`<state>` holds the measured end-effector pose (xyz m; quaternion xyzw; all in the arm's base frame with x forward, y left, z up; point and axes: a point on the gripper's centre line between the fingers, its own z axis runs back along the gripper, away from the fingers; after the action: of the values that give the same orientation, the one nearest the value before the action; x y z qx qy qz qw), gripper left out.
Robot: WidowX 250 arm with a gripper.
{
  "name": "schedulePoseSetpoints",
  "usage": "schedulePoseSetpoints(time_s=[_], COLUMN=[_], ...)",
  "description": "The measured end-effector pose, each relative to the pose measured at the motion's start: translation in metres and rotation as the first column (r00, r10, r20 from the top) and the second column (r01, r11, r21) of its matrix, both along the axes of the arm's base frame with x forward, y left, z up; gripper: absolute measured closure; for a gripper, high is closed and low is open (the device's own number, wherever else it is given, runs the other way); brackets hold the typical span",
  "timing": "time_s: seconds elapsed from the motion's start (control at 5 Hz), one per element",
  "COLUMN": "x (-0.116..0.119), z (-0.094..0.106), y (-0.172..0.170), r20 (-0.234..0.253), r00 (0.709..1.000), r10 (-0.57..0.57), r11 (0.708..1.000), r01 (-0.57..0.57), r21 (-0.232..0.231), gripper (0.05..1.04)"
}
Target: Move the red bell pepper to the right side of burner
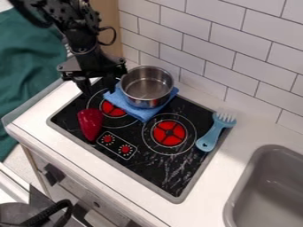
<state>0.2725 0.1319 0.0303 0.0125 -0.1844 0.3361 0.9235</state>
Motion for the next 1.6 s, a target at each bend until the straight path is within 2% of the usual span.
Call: schedulePoseSetpoints(time_s=[0.2, 0.4, 0.6, 0.8, 1.2, 1.6], x=[-0.020, -0.035, -0.040, -0.042, -0.036, -0.022], z=[-0.002, -0.008, -0.014, -0.022, -0.054, -0.071], y=[-0.006, -0.013, -0.025, -0.028, -0.016, -0.001], r20=[-0.069, -0.157, -0.190, -0.208, -0.284, -0.298], r00=[0.997, 0.986, 0.980, 0.976, 0.957, 0.952], r10=[0.025, 0.056, 0.066, 0.070, 0.068, 0.074], r11=[1.000, 0.998, 0.997, 0.996, 0.994, 0.991], r01=[-0.026, -0.061, -0.073, -0.080, -0.088, -0.103], r21=[-0.016, -0.029, -0.030, -0.040, -0.061, -0.081], gripper=[0.080, 0.078, 0.082, 0.082, 0.082, 0.082])
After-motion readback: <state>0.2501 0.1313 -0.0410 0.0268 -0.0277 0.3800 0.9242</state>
